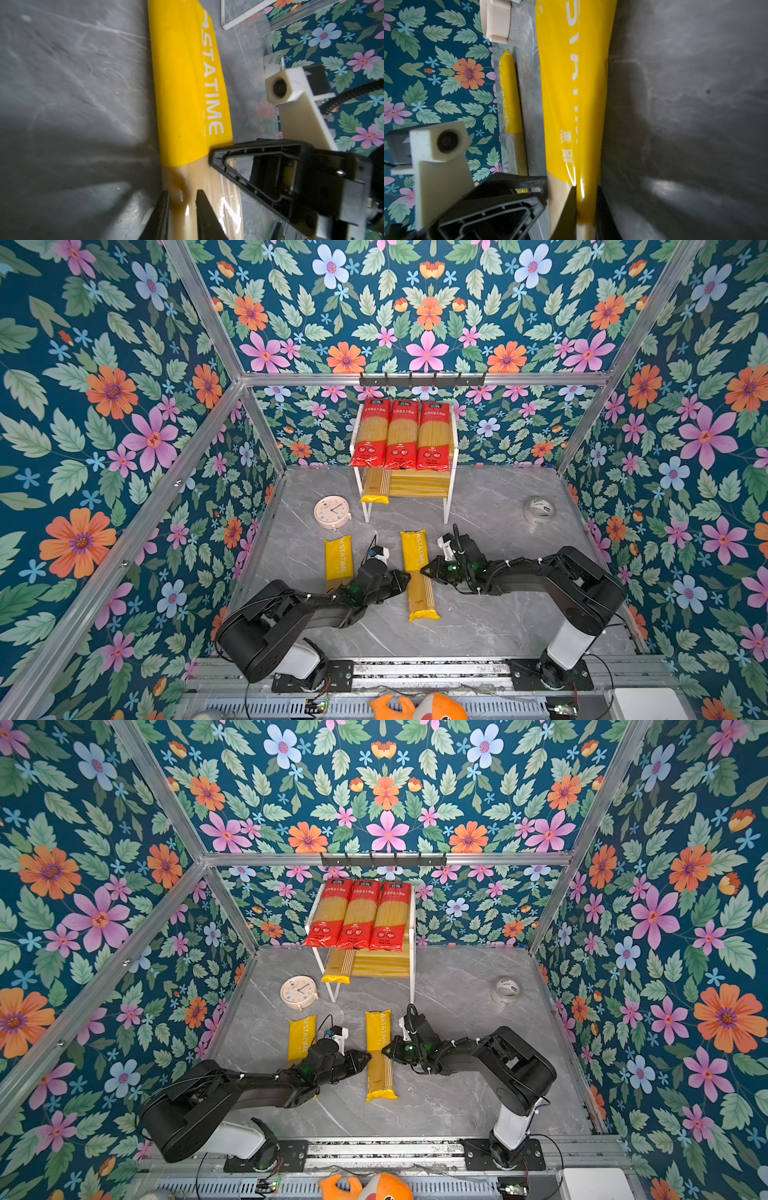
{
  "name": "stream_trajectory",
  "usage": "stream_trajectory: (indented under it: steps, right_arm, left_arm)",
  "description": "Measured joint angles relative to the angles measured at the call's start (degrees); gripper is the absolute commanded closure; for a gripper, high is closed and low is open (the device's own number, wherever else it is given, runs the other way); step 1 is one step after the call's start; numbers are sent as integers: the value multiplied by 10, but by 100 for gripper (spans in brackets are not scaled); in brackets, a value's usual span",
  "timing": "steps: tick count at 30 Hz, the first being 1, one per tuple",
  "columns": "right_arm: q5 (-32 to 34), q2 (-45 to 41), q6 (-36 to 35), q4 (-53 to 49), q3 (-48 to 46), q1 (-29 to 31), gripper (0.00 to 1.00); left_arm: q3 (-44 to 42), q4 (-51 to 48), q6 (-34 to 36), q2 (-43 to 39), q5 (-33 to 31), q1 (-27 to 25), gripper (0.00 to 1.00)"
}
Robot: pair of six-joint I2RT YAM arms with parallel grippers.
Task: Place and organize the pasta boxes and bags onto the shelf
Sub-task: 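Lift the yellow pack upright with both grippers, tilting its top end up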
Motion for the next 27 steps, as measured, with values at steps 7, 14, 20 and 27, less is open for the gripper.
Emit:
stream_trajectory:
  steps: [7,14,20,27]
  right_arm:
    - [20,-97,-13,-20,-45,0,100]
    - [54,-210,-63,-27,-89,0,100]
    - [54,-288,-123,-21,-103,0,100]
    - [68,-360,-182,-15,-134,-2,100]
  left_arm:
    - [10,-54,31,-94,-6,2,65]
    - [4,-63,89,-172,-10,2,52]
    - [-29,-20,138,-232,-9,2,36]
    - [-44,8,199,-275,-7,0,28]
